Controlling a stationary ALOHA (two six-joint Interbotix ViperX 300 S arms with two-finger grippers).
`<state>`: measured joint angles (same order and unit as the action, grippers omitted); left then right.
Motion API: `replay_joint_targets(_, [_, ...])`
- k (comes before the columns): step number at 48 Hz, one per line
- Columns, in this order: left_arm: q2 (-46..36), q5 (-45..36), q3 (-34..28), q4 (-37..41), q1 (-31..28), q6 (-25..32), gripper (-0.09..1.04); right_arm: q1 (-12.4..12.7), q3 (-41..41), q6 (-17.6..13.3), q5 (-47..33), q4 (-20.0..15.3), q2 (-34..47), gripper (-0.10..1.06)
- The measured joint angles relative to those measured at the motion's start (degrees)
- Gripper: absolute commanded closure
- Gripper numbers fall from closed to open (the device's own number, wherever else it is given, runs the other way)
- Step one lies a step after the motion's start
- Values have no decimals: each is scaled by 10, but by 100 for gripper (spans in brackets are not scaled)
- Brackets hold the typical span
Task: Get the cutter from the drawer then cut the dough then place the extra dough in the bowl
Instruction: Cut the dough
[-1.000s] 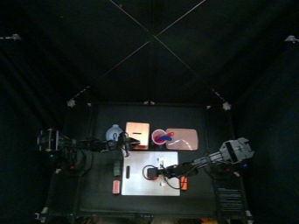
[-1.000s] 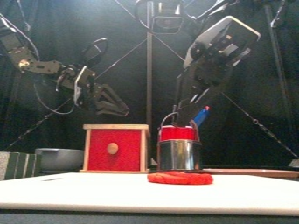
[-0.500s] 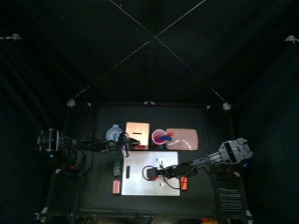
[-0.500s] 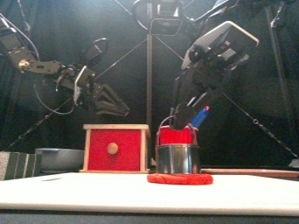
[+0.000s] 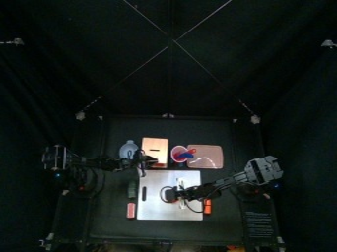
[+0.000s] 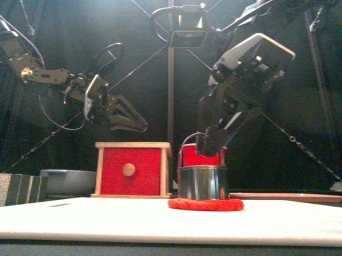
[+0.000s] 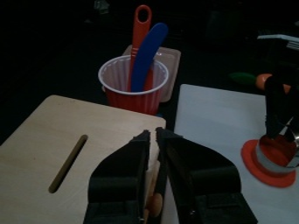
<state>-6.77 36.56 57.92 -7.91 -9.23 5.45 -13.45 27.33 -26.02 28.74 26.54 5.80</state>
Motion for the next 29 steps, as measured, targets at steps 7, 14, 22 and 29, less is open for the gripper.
replay_joint_targets(7, [0, 4, 0, 0, 1, 0, 34, 0, 0, 0, -6, 3, -13, 24])
replay_joint_targets(14, [-1, 6, 0, 0, 2, 0, 34, 0, 9, 1, -15, 5, -40, 24])
replay_joint_targets(22, [-1, 7, 0, 0, 4, 0, 34, 5, 24, 0, -40, 5, -69, 24])
replay_joint_targets(29, [-1, 24, 1, -9, 18, -1, 34, 16, 53, -1, -114, 4, -99, 24])
